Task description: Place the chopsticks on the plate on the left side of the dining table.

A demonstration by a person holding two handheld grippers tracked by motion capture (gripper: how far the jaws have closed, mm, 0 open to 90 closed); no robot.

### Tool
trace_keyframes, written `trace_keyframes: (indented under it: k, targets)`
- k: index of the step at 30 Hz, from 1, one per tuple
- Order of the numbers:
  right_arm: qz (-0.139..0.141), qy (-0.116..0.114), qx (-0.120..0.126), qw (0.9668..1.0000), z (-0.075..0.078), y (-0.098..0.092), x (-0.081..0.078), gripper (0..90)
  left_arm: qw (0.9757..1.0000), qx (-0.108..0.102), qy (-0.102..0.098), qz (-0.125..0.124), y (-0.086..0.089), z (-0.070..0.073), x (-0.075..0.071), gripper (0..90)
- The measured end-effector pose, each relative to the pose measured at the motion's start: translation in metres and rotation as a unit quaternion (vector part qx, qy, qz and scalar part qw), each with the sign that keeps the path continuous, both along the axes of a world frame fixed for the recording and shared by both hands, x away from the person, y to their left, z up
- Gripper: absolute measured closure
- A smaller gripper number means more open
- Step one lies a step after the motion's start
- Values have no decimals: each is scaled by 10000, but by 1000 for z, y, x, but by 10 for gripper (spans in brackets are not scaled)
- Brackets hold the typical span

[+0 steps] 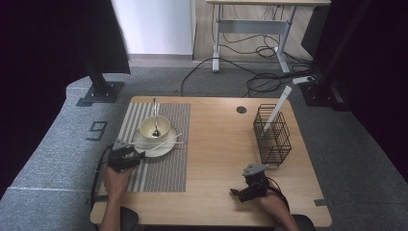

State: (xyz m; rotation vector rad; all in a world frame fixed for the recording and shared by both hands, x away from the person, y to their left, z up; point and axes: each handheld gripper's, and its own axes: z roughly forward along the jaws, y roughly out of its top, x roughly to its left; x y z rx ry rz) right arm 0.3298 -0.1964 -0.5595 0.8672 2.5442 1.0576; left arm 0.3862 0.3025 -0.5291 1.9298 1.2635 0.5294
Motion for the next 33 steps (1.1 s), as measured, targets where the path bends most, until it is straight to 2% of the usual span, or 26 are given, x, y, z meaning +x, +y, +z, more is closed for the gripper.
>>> trace_keyframes:
  k: [4, 15, 33]
  targets:
    - [1, 0, -1, 10000, 0, 0, 0, 0, 9998, 87, -29, 194, 2, -1, 2, 308]
    - [12, 3, -8, 10000, 0, 0, 0, 0, 9985, 193, 14, 510, 6, -3, 9, 183]
    - [6, 2, 0, 10000, 0, 0, 1, 0, 9966, 182, 23, 803, 16, -4, 16, 154]
